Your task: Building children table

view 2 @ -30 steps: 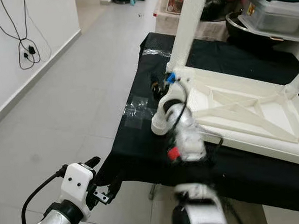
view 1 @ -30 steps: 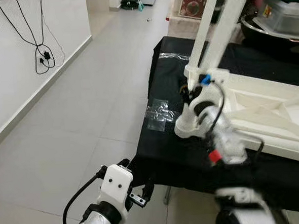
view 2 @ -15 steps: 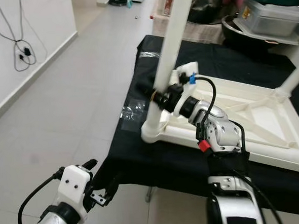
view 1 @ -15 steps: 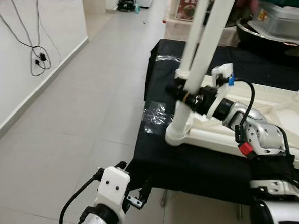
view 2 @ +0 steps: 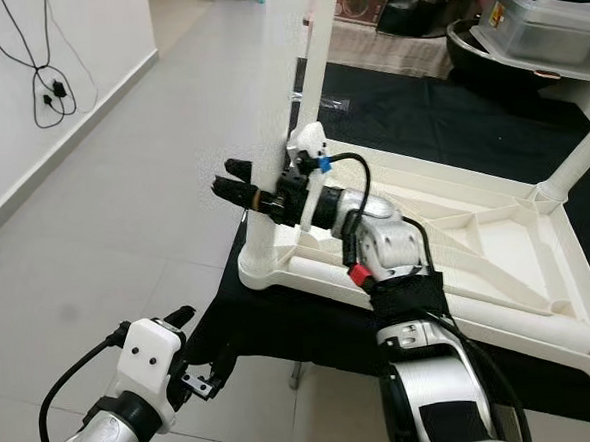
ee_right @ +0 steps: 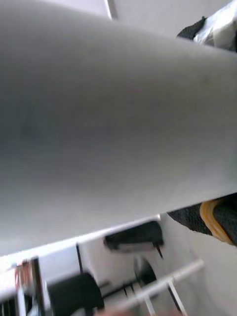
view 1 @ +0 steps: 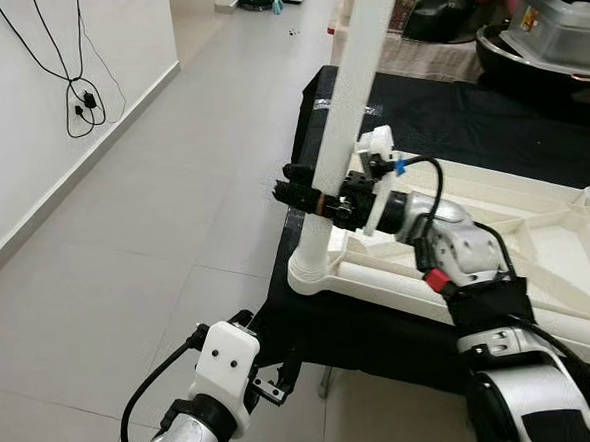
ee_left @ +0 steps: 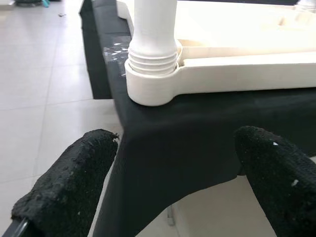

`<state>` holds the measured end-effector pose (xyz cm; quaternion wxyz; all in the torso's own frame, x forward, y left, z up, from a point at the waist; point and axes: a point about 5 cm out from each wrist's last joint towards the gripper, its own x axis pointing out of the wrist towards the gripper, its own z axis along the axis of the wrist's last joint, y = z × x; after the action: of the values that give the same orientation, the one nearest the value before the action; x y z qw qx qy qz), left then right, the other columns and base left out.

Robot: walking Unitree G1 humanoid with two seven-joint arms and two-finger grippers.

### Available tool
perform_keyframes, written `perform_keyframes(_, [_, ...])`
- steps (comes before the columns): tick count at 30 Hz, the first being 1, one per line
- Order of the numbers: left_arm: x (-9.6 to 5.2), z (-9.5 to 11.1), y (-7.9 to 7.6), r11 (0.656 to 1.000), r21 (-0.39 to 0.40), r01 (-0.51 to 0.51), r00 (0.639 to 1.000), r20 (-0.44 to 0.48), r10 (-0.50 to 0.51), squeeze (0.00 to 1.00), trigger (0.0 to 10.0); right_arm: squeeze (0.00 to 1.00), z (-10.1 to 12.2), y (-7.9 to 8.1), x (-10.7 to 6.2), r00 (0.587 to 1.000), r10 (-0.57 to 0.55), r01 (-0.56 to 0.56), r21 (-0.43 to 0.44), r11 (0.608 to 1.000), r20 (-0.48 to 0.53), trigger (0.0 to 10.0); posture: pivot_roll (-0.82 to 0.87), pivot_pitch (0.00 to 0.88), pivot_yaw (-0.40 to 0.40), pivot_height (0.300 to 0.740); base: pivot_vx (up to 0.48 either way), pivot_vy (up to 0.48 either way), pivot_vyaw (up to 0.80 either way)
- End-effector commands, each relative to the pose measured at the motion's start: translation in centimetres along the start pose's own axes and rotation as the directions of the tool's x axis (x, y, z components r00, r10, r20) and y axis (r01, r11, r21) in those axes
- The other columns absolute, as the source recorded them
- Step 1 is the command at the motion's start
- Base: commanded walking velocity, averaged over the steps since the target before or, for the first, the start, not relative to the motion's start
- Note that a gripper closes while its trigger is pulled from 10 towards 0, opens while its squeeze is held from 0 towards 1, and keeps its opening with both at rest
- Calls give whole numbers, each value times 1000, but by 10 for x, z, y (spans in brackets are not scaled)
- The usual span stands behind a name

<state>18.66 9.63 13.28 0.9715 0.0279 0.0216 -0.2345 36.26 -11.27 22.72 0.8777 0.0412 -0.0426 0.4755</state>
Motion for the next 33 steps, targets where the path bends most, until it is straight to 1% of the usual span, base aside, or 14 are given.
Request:
perform_keyframes(1, [0,0,-2,1000,-3,2,1000,-2,-2,0,10000,0,-3,-10,-7,991,-132,132,22,991,-10,0,132,86,-136,740,0,0,0])
perform_keyframes(4, [0,0,-1,1000,-4,5,1000,-3,-5,0,10000,0,-4,-33,-18,769,-640,640,16,769,-12,0,120,83,-128,740,0,0,0])
perform_keyframes(6, [0,0,-1,1000,-4,5,1000,-3,-5,0,10000,0,-4,-33,-18,769,-640,640,16,769,-12,0,120,83,-128,740,0,0,0])
perform_keyframes(9, [0,-1,-1,1000,-3,10,1000,-4,-10,0,10000,0,-18,-38,-41,460,-886,887,-14,462,-55,0,120,78,-129,740,0,0,0])
perform_keyframes(11, [0,-1,-1,1000,-3,10,1000,-4,-10,0,10000,0,-18,-38,-41,460,-886,887,-14,462,-55,0,120,78,-129,740,0,0,0])
perform_keyframes(13, [1,0,-1,1000,1,10,1000,-2,-10,0,10000,0,-29,-25,-50,240,-969,970,-21,241,-60,0,129,76,-131,740,0,0,0])
perform_keyframes(15, [1,0,-1,1000,4,8,1000,-2,-8,0,10000,0,-35,-15,-47,195,-977,980,-11,196,-81,0,134,76,-133,740,0,0,0])
perform_keyframes(19, [1,0,-1,1000,3,6,1000,-1,-6,0,10000,0,-43,-2,-37,190,-975,982,7,190,-116,0,133,77,-135,740,0,0,0])
perform_keyframes(20, [0,0,-2,1000,2,6,1000,-2,-6,0,10000,0,-40,-1,-32,213,-973,977,39,210,-94,10000,128,77,-134,740,0,0,0])
perform_keyframes(22, [1,0,-2,1000,1,6,1000,-2,-6,0,10000,0,-36,-1,-29,227,-971,973,61,223,-73,10000,127,78,-136,740,0,0,0])
perform_keyframes(23, [1,0,-2,1000,-1,6,1000,-3,-6,0,10000,1000,-26,-2,-23,278,-960,957,89,276,-13,10000,121,79,-134,740,0,0,0])
perform_keyframes(28, [1,0,-2,1000,-3,8,1000,-2,-8,0,10000,1000,-8,-9,-21,301,-951,949,70,306,69,10000,121,79,-134,740,0,0,0])
perform_keyframes(29, [1,0,-2,1000,-6,8,1000,-2,-8,0,10000,0,1,-15,-21,330,-937,942,21,334,118,10000,119,78,-135,740,0,0,0])
perform_keyframes(33, [2,-1,-2,1000,-6,8,1000,-2,-8,0,10000,0,15,-30,-29,396,-900,914,16,405,182,10000,120,78,-134,740,0,0,0])
